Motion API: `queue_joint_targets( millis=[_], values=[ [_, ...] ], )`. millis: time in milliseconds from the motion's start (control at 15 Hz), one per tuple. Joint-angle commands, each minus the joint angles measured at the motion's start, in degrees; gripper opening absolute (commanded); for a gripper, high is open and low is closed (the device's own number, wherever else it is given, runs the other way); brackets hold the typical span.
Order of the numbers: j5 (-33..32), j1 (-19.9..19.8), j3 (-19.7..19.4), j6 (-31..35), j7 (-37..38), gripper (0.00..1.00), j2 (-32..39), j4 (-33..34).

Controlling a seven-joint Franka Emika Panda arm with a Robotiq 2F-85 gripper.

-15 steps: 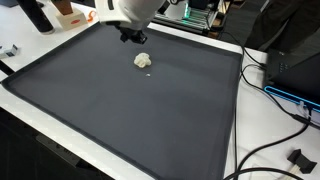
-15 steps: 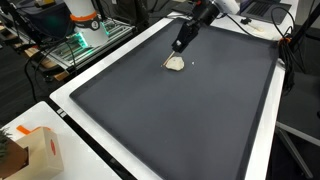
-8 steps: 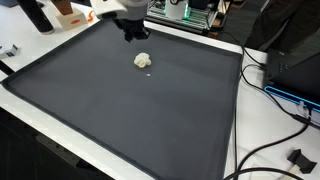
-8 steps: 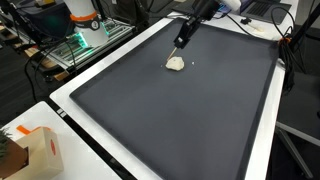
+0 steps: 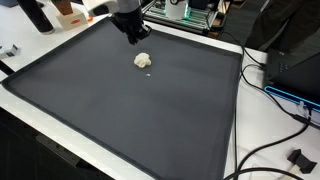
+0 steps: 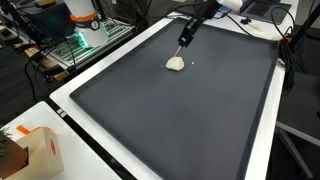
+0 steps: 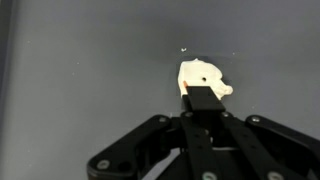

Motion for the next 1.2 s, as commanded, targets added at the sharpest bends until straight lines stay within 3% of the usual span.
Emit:
queue_joint_targets(
  millis=[0, 267, 333, 600, 667, 1133],
  values=[
    [4.38, -2.0, 1.16, 2.58, -2.79, 0.03, -1.24, -2.4],
    [7.78, -2.48, 1.15, 4.85, -2.75, 0.03, -0.95, -2.5],
    [5.62, -1.5, 0.55, 2.6, -1.99, 0.13, -0.02, -0.54],
    [6.22, -1.63, 0.57, 3.3, -2.0, 0.13, -0.02, -0.55],
    [6.23, -1.63, 0.58, 3.32, -2.0, 0.03, -0.02, -0.56],
    [8.92, -3.3, 1.9, 4.06, -9.54, 0.03, 0.48, -1.3]
  ],
)
